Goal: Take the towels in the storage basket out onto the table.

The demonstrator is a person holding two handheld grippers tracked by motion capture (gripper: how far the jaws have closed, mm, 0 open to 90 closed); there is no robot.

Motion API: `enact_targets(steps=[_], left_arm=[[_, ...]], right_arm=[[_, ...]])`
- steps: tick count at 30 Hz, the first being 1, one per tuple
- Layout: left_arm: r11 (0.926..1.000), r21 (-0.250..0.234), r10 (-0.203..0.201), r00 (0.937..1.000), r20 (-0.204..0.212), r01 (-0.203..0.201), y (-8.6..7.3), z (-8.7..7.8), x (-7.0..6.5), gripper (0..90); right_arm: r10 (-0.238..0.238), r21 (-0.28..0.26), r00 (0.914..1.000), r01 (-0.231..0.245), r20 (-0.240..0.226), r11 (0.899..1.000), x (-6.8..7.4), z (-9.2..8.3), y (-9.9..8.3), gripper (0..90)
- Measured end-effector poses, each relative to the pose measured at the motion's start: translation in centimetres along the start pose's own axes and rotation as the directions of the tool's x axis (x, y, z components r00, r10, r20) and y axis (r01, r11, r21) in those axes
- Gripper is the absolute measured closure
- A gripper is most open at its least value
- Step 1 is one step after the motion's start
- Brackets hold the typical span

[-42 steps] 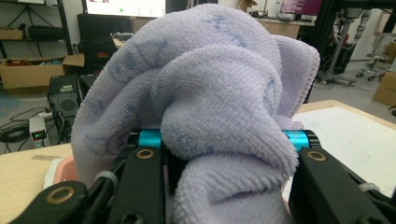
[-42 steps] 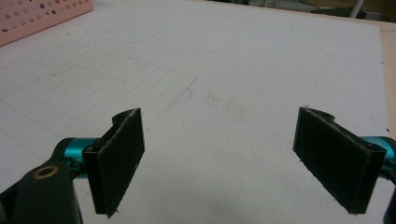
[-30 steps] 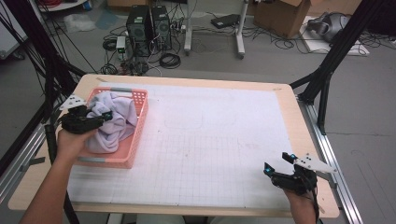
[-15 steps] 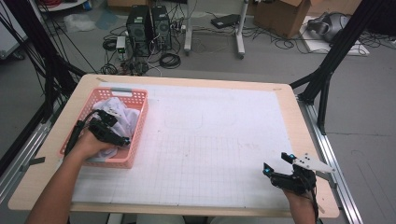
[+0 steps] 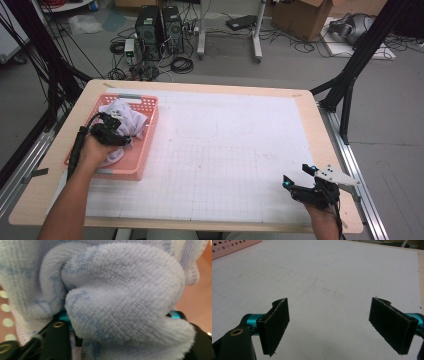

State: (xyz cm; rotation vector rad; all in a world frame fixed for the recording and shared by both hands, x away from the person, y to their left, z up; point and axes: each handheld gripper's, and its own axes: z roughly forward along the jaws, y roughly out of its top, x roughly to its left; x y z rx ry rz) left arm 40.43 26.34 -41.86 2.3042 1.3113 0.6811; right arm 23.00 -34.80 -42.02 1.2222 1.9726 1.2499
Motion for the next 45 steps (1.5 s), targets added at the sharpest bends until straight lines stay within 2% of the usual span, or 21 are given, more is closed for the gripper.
enact_targets(steps=[3, 7, 9, 12, 14, 16, 18, 21, 22, 24, 25, 27, 28, 33, 34, 39, 40, 42, 44, 45], left_arm=[[0.9999, -0.005, -0.013, 0.9998, -0.016, 0.013, 0.1, -0.1, 0.0, 52.6], [0.9966, -0.072, -0.042, 0.9991, -0.004, 0.042, 0.1, -1.0, 0.4, 55.3], [0.9906, -0.115, -0.073, 0.9972, 0.016, 0.074, -0.1, -1.3, 0.8, 55.2], [0.9749, -0.181, -0.122, 0.9913, 0.05, 0.129, -0.4, -2.0, 1.3, 55.2], [0.9542, -0.248, -0.153, 0.9851, 0.079, 0.168, -0.7, -2.5, 1.7, 55.2], [0.9293, -0.309, -0.182, 0.9787, 0.096, 0.203, -0.9, -3.2, 1.9, 55.3], [0.8941, -0.378, -0.208, 0.9703, 0.124, 0.24, -1.2, -3.8, 2.3, 55.3], [0.8414, -0.466, -0.223, 0.961, 0.164, 0.274, -1.7, -4.8, 2.7, 55.3], [0.8218, -0.492, -0.229, 0.9571, 0.177, 0.288, -1.8, -5.1, 2.8, 55.2], [0.7845, -0.54, -0.231, 0.952, 0.201, 0.304, -2.1, -5.7, 3.0, 55.2], [0.7681, -0.56, -0.231, 0.9499, 0.211, 0.311, -2.2, -6.1, 3.1, 55.2], [0.7275, -0.601, -0.231, 0.943, 0.24, 0.331, -2.5, -6.6, 3.3, 55.1], [0.7134, -0.616, -0.225, 0.9418, 0.25, 0.334, -2.5, -6.9, 3.4, 55.0], [0.6655, -0.669, -0.209, 0.9432, 0.259, 0.331, -2.8, -8.0, 3.3, 55.1], [0.6528, -0.681, -0.205, 0.9426, 0.263, 0.332, -2.8, -8.2, 3.3, 55.1], [0.6152, -0.724, -0.163, 0.9488, 0.271, 0.312, -2.7, -9.2, 3.0, 55.0], [0.6044, -0.733, -0.151, 0.9479, 0.28, 0.313, -2.7, -9.3, 3.0, 55.0], [0.5883, -0.747, -0.127, 0.948, 0.292, 0.309, -2.7, -9.6, 2.8, 54.9], [0.5752, -0.757, -0.104, 0.9455, 0.309, 0.31, -2.7, -9.8, 2.6, 54.8], [0.5654, -0.761, -0.095, 0.9415, 0.323, 0.318, -2.6, -9.9, 2.5, 54.8]], right_arm=[[0.007, -0.003, 1.0, -0.007, 0.003, 1.0, -0.1, -0.1, 0.0, 15.3], [0.016, -0.007, 0.9999, -0.016, 0.007, 1.0, -0.4, 0.0, -0.1, 15.3], [0.024, -0.004, 0.9997, -0.024, 0.006, 1.0, -0.3, 0.0, -0.1, 15.3], [0.02, -0.005, 0.9998, -0.02, 0.01, 1.0, -0.3, 0.0, 0.0, 15.3], [0.021, -0.005, 0.9997, -0.021, 0.011, 1.0, -0.4, -0.1, -0.1, 15.3], [0.027, -0.004, 0.9996, -0.027, 0.013, 1.0, -0.4, -0.1, -0.1, 15.3], [0.026, -0.008, 0.9996, -0.026, 0.013, 1.0, -0.4, -0.1, -0.1, 15.3], [0.027, -0.009, 0.9996, -0.027, 0.013, 1.0, -0.4, -0.1, -0.1, 15.3], [0.027, -0.01, 0.9996, -0.027, 0.012, 1.0, -0.4, -0.1, -0.1, 15.3], [0.031, -0.01, 0.9994, -0.031, 0.011, 0.999, -0.3, -0.1, 0.0, 15.3], [0.025, -0.013, 0.9997, -0.024, 0.009, 1.0, -0.4, -0.1, 0.0, 15.3], [0.026, -0.012, 0.9996, -0.026, 0.005, 1.0, -0.3, -0.1, 0.0, 15.3], [0.025, -0.013, 0.9997, -0.025, 0.004, 1.0, -0.3, -0.1, 0.0, 15.3], [0.02, -0.015, 0.9998, -0.02, 0.003, 1.0, -0.2, 0.0, 0.0, 15.3], [0.024, -0.013, 0.9997, -0.024, 0.002, 1.0, -0.2, 0.0, 0.0, 15.3], [0.019, -0.013, 0.9998, -0.019, 0.002, 1.0, -0.1, 0.0, 0.1, 15.3], [0.018, -0.009, 0.9998, -0.018, 0.001, 1.0, -0.1, 0.0, 0.1, 15.3], [0.018, -0.009, 0.9998, -0.018, 0.002, 1.0, -0.1, 0.0, 0.1, 15.3], [0.018, -0.011, 0.9998, -0.018, 0.002, 1.0, -0.1, 0.0, 0.1, 15.3], [0.016, -0.013, 0.9999, -0.016, 0.002, 1.0, -0.1, 0.0, 0.1, 15.3]])
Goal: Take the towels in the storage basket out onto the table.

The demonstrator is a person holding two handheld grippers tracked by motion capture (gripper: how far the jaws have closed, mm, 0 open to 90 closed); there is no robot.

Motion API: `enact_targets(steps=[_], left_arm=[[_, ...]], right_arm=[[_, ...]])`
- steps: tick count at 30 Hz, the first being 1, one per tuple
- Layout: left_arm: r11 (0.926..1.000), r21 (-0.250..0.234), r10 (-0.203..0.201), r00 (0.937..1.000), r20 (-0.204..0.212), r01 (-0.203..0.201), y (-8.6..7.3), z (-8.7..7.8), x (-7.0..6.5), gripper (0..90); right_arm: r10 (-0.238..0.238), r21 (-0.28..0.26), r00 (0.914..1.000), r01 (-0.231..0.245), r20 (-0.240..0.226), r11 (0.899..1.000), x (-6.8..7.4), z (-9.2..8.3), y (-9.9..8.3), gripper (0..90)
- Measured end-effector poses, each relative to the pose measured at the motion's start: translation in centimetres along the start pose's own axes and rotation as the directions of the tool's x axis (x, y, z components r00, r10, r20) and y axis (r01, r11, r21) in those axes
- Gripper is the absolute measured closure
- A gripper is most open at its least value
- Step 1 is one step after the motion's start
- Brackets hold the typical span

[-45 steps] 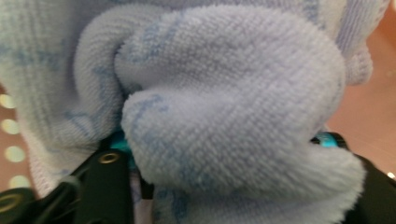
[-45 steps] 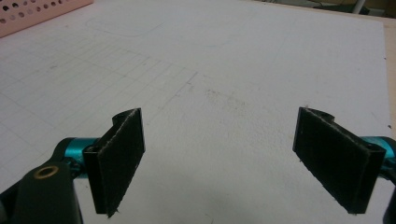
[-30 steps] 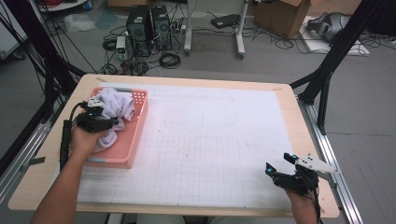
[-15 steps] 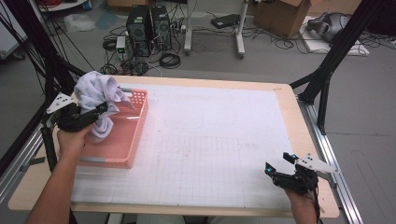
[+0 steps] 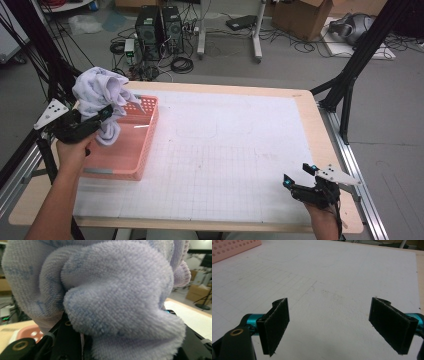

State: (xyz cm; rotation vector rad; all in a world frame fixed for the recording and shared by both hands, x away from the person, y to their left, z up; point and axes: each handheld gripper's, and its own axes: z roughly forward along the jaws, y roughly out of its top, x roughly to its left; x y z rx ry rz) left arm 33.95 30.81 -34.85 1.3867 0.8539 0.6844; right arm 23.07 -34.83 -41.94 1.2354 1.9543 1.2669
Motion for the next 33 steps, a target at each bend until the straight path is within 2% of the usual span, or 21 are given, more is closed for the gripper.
enact_targets(steps=[2, 6, 10, 13, 17, 22, 26, 33], left_arm=[[0.9999, -0.014, -0.002, 0.9994, 0.035, 0.003, 0.2, 0.0, -0.3, 54.8], [0.9996, -0.024, 0.018, 0.9959, 0.088, -0.016, 0.8, 0.1, -1.2, 54.7], [0.9988, -0.047, 0.02, 0.9882, 0.152, -0.013, 1.4, 0.3, -2.4, 54.5], [0.9982, -0.058, 0.03, 0.9781, 0.206, -0.019, 1.8, 0.7, -3.5, 54.3], [0.9972, -0.074, 0.024, 0.9627, 0.27, -0.004, 2.0, 1.6, -5.2, 54.0], [0.9971, -0.074, 0.045, 0.9397, 0.339, -0.022, 2.3, 3.0, -7.4, 53.8], [0.9974, -0.065, 0.055, 0.9256, 0.374, -0.033, 2.1, 4.3, -9.0, 53.8], [0.9985, -0.01, 0.054, 0.9036, 0.425, -0.055, 0.6, 6.8, -11.5, 53.7]], right_arm=[[-0.003, 0.0, 1.0, 0.003, -0.001, 1.0, 0.0, 0.0, 0.0, 15.3], [-0.005, 0.001, 1.0, 0.005, -0.003, 1.0, 0.0, 0.0, 0.0, 15.3], [-0.01, -0.001, 0.9999, 0.01, -0.007, 1.0, 0.1, 0.0, 0.1, 15.3], [-0.009, 0.001, 0.9999, 0.009, -0.008, 1.0, 0.1, 0.0, 0.1, 15.3], [-0.01, -0.007, 0.9999, 0.01, -0.005, 1.0, 0.0, -0.1, 0.1, 15.3], [-0.008, -0.007, 1.0, 0.008, -0.005, 1.0, -0.1, -0.2, 0.1, 15.3], [-0.01, -0.005, 0.9999, 0.01, -0.007, 1.0, -0.1, -0.2, 0.1, 15.3], [-0.018, -0.012, 0.9998, 0.018, -0.009, 1.0, -0.1, -0.2, 0.0, 15.3]])
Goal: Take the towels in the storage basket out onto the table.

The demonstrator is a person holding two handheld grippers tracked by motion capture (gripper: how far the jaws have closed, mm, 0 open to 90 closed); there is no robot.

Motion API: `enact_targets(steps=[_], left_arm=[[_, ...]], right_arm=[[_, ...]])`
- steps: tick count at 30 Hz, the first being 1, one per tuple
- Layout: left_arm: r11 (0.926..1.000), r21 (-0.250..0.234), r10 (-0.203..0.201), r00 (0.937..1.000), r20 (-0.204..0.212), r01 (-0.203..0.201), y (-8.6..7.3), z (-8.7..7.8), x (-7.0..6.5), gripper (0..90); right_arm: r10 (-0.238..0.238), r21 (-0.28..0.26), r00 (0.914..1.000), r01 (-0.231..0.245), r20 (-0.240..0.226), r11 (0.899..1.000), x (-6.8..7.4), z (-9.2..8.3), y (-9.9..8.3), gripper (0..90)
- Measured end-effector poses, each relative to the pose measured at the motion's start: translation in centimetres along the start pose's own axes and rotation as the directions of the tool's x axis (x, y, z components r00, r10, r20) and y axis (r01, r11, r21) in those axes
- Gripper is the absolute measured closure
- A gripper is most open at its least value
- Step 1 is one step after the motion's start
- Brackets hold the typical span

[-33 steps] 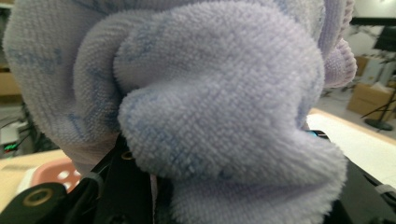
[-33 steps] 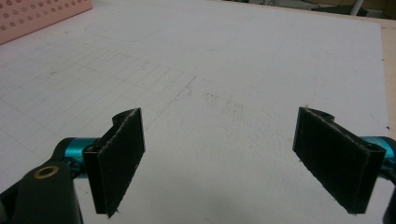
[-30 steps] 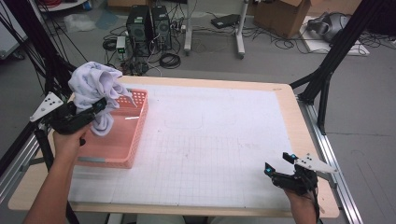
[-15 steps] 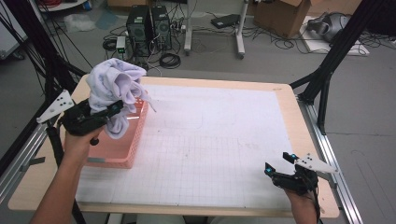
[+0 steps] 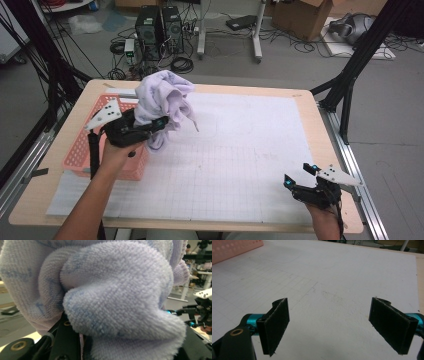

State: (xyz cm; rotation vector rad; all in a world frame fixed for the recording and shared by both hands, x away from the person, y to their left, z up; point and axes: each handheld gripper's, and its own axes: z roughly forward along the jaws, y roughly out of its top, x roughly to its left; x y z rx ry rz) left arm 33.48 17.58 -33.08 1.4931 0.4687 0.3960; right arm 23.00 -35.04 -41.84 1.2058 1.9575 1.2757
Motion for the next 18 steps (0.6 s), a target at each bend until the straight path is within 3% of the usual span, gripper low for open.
enact_targets(steps=[11, 18], left_arm=[[0.9963, 0.085, -0.012, 0.9981, 0.061, 0.007, -2.5, 5.1, -2.0, 52.8], [0.9863, 0.164, -0.031, 0.9965, 0.078, 0.018, -4.7, 8.1, -3.0, 52.5]], right_arm=[[-0.006, 0.009, 0.9999, 0.006, -0.011, 1.0, 0.0, 0.4, 0.0, 15.3], [0.005, 0.007, 0.9999, -0.005, -0.013, 1.0, -0.2, 0.4, -0.1, 15.3]])
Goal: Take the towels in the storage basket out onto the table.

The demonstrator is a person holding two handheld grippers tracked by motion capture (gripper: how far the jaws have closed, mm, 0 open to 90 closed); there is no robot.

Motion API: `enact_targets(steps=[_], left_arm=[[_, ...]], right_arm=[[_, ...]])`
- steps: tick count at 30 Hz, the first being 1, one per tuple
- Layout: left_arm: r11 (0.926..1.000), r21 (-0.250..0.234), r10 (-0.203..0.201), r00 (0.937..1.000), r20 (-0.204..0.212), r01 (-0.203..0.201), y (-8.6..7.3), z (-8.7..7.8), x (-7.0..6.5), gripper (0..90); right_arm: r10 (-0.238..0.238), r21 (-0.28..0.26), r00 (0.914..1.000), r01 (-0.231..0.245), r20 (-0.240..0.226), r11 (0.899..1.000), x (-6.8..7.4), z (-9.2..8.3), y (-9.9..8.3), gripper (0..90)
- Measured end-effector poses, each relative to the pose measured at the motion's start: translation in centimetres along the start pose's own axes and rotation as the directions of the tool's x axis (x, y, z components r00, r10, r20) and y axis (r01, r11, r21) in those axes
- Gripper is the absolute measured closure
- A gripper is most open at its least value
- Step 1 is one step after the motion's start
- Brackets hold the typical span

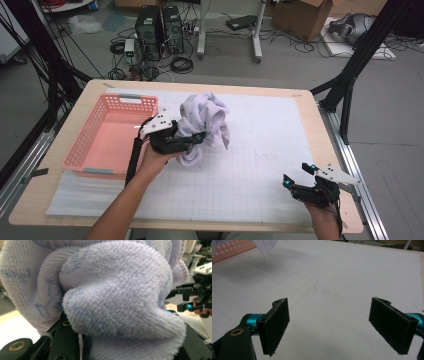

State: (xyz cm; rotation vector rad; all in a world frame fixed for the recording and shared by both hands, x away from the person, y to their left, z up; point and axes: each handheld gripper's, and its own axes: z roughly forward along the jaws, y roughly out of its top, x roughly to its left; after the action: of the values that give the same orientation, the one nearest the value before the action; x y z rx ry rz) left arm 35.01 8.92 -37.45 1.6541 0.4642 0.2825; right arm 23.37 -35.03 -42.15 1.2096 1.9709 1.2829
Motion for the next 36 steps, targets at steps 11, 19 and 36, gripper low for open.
enact_targets(steps=[11, 19, 36], left_arm=[[0.9878, 0.149, -0.037, 0.9982, -0.047, 0.044, -3.6, 6.1, -0.6, 50.5], [0.9763, 0.148, -0.119, 0.9623, -0.245, 0.158, -4.1, 7.1, -0.3, 19.7], [0.9902, 0.079, -0.092, 0.9634, -0.252, 0.115, -4.1, -2.8, -1.8, 18.0]], right_arm=[[0.014, 0.001, 0.9999, -0.014, 0.001, 1.0, -0.3, 0.4, -0.1, 15.3], [0.022, 0.002, 0.9998, -0.022, -0.003, 1.0, -0.3, 0.6, -0.1, 15.3], [0.035, 0.002, 0.9992, -0.035, 0.017, 0.999, -0.6, 0.5, -0.3, 15.3]])
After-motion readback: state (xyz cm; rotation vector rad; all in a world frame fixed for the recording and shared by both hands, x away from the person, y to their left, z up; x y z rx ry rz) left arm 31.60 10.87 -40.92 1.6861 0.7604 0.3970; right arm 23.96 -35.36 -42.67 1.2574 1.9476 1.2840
